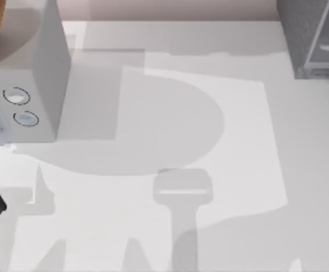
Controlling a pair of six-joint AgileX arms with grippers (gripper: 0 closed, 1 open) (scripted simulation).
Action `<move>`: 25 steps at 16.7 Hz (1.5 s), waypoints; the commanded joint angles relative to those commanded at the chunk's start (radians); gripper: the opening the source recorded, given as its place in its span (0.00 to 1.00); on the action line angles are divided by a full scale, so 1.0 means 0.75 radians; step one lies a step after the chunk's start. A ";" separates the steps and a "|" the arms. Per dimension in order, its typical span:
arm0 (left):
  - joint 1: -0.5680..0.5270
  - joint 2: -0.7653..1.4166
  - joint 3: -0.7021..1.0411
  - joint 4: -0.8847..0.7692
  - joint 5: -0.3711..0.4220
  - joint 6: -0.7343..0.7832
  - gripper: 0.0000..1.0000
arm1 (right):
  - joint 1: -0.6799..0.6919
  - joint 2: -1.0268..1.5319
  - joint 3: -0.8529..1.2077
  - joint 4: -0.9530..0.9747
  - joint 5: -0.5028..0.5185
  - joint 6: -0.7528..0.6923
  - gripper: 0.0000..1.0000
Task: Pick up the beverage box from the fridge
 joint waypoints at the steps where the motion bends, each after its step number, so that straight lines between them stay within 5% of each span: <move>1: 0.000 0.000 0.000 0.000 0.000 0.000 1.00 | 0.000 0.000 0.000 0.000 0.000 0.000 1.00; 17: 0.000 0.000 0.000 0.000 0.000 0.000 1.00 | 0.037 0.167 0.395 -0.229 0.039 -0.002 1.00; 25: 0.000 0.000 0.000 0.000 0.000 0.000 1.00 | 0.037 0.167 0.395 -0.229 0.039 -0.002 0.40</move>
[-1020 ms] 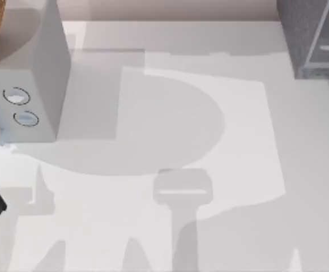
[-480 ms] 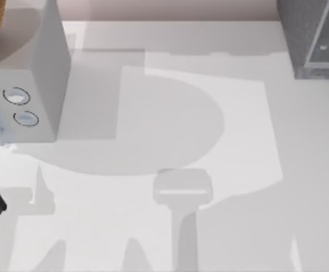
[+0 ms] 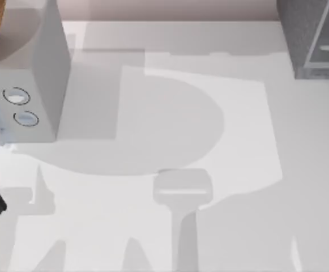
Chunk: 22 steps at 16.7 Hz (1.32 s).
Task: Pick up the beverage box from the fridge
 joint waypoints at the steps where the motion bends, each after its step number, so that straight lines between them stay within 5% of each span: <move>1: 0.000 0.000 0.000 0.000 0.000 0.000 1.00 | 0.000 0.000 0.000 0.000 0.000 0.000 0.32; 6: 0.000 0.000 0.000 0.000 0.000 0.000 1.00 | 0.000 0.000 0.000 0.000 0.000 0.000 0.00; 22: 0.000 0.000 0.000 0.000 0.000 0.000 1.00 | -0.004 -0.188 -0.004 -0.182 -0.002 0.004 0.00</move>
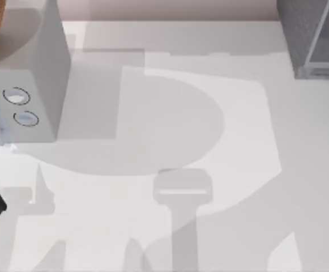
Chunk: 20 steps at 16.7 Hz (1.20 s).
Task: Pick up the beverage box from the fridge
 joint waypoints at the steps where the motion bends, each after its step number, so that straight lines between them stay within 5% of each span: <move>1: 0.000 0.000 0.000 0.000 0.000 0.000 1.00 | 0.000 -0.001 0.000 -0.001 0.000 0.000 0.00; 20: 0.000 0.000 0.000 0.000 0.000 0.000 1.00 | -0.070 -0.322 -0.633 0.313 -0.075 0.005 0.00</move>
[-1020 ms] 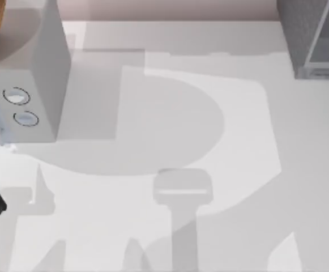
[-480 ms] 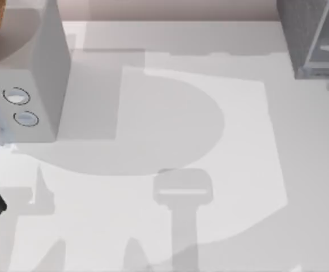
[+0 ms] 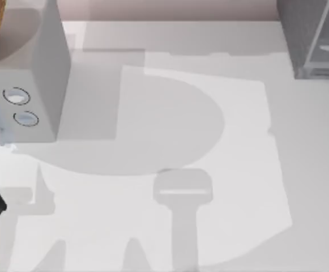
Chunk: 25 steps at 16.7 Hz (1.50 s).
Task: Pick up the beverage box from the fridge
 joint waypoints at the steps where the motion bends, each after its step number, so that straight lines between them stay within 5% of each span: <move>1: 0.000 0.000 0.000 0.000 0.000 0.000 1.00 | 0.008 0.008 0.004 -0.004 0.001 0.002 0.00; 10: 0.000 0.000 0.000 0.000 0.000 0.000 1.00 | 0.073 -0.456 -0.178 -0.283 0.058 -0.008 0.00; 25: 0.000 0.000 0.000 0.000 0.000 0.000 1.00 | 0.323 -2.522 -1.007 -1.485 0.281 -0.011 0.00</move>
